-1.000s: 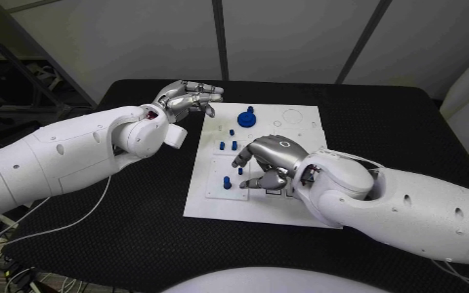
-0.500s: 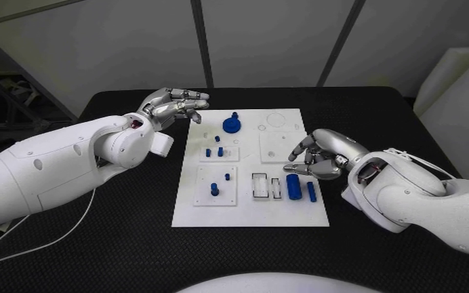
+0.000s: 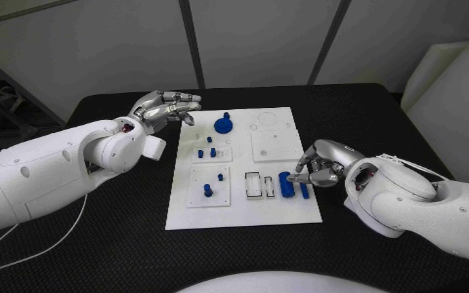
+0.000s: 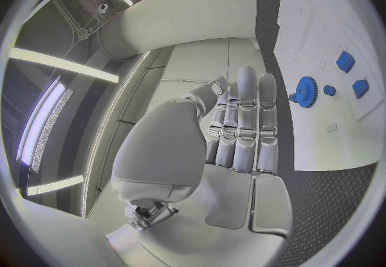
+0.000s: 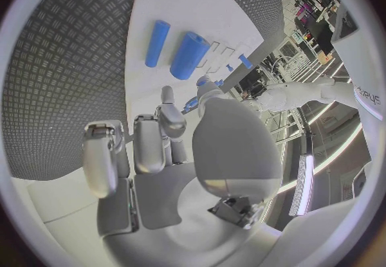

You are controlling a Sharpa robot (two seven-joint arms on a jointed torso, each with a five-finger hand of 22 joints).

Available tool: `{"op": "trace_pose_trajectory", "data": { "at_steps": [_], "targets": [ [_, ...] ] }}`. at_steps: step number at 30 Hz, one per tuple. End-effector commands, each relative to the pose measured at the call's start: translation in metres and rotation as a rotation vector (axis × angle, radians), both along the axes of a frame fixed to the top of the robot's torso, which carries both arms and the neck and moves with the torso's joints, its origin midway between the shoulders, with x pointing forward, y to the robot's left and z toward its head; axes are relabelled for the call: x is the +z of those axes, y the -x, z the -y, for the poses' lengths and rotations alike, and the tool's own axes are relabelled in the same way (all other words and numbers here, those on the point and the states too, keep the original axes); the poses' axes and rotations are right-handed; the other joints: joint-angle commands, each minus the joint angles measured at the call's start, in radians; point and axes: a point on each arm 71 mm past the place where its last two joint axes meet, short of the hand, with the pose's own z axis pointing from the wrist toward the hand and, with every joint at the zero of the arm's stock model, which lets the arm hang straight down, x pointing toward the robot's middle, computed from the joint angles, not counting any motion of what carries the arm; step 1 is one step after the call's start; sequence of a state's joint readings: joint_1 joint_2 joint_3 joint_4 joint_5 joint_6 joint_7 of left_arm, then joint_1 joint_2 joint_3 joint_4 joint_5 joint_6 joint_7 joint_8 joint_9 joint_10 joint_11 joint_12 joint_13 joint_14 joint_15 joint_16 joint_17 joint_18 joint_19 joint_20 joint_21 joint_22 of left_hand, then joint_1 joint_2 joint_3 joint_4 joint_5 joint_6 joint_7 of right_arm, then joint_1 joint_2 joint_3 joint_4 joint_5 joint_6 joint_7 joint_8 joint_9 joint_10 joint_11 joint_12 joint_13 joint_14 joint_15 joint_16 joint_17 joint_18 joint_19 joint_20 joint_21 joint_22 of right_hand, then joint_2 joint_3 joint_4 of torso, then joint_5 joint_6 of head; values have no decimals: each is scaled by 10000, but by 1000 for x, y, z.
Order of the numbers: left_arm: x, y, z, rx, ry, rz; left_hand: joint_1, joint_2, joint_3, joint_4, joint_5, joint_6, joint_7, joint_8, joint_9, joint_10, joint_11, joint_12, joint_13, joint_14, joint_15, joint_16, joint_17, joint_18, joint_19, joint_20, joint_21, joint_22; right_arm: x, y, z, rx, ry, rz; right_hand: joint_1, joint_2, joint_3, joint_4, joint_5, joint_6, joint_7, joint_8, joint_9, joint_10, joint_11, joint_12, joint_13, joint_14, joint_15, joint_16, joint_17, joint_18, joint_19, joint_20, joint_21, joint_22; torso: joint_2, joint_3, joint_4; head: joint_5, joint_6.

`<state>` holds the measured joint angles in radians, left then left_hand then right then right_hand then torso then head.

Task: Assemble the parts on the task board

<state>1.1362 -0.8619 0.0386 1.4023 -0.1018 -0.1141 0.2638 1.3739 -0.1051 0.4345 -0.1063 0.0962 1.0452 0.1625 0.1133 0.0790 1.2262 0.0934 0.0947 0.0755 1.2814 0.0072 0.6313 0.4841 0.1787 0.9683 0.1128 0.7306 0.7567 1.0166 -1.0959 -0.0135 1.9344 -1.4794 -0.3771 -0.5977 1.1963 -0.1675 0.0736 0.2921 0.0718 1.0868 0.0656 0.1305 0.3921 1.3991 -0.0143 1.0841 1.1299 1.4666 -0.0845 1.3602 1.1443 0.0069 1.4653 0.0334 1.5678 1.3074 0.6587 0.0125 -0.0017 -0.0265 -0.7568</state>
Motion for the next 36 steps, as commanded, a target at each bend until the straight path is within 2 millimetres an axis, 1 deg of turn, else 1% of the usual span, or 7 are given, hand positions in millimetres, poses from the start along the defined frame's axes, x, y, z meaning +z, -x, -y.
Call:
{"op": "trace_pose_trajectory", "data": {
  "at_steps": [1,5,21,30,31,33,36],
  "targets": [
    [1,1,1,-107,113,23,-31,83,-4,-56,23,21,6,-30,5,-52,-24,-19,12,5,1,-37,11,41,65,3,-56,-14,-6,3,-2,-47,793,-312,-105,-11,-80,5,27,-83,-20,18,58,27,11,46,45,333,20,73,20,-69,1055,-46,30,2634,12,-7,7,-14,-10],
    [1,1,0,-108,112,16,-31,83,-4,-56,23,21,6,-30,5,-52,-24,-19,12,5,1,-37,11,41,65,3,-56,-14,-11,5,-6,24,859,-404,-135,-12,-110,8,27,-93,-19,13,121,12,13,59,80,329,21,70,11,-69,1055,-45,30,2634,18,-2,9,0,-29],
    [0,1,-1,-68,94,6,-47,91,-8,-50,17,21,8,-30,6,-53,-21,-19,12,6,4,-38,12,40,65,5,-60,-16,-24,6,-26,347,760,-610,-258,84,-137,5,101,-73,-34,23,403,36,4,282,365,325,18,84,33,-69,1055,-43,30,2634,16,-13,10,67,-121],
    [1,2,-2,-59,88,2,-47,91,-8,-50,17,21,8,-30,6,-53,-21,-19,12,6,4,-38,12,40,65,5,-60,-16,-28,5,-33,406,562,-591,-56,233,-16,-8,208,135,-106,122,758,174,-54,693,796,338,-21,129,109,-69,1055,-70,30,2634,5,-17,4,68,-145],
    [1,2,-2,-61,89,3,-47,91,-8,-50,17,21,8,-30,6,-53,-21,-19,12,6,4,-38,12,40,65,5,-60,-16,-27,5,-33,377,470,-522,-18,259,8,-9,356,195,-127,150,823,213,-72,780,881,343,-36,145,138,-69,1055,-82,30,2634,0,-18,8,66,-146],
    [1,2,-2,-61,90,4,-47,91,-8,-50,17,21,8,-30,6,-53,-21,-19,12,6,4,-38,12,40,65,5,-60,-16,-25,5,-34,281,203,-300,58,317,64,-7,967,290,-170,187,966,308,-113,1003,1095,359,-71,191,219,-69,1055,-115,30,2634,-3,-16,8,66,-138],
    [1,2,-3,-54,87,5,-47,91,-8,-50,17,21,8,-30,6,-53,-21,-19,12,6,4,-38,12,40,65,5,-60,-16,-21,6,-34,124,-264,116,150,404,128,-18,1206,353,-199,202,1095,388,-141,1194,1281,373,-93,234,294,-69,1055,-138,30,2634,-5,-12,-3,83,-125]
  ]
}}
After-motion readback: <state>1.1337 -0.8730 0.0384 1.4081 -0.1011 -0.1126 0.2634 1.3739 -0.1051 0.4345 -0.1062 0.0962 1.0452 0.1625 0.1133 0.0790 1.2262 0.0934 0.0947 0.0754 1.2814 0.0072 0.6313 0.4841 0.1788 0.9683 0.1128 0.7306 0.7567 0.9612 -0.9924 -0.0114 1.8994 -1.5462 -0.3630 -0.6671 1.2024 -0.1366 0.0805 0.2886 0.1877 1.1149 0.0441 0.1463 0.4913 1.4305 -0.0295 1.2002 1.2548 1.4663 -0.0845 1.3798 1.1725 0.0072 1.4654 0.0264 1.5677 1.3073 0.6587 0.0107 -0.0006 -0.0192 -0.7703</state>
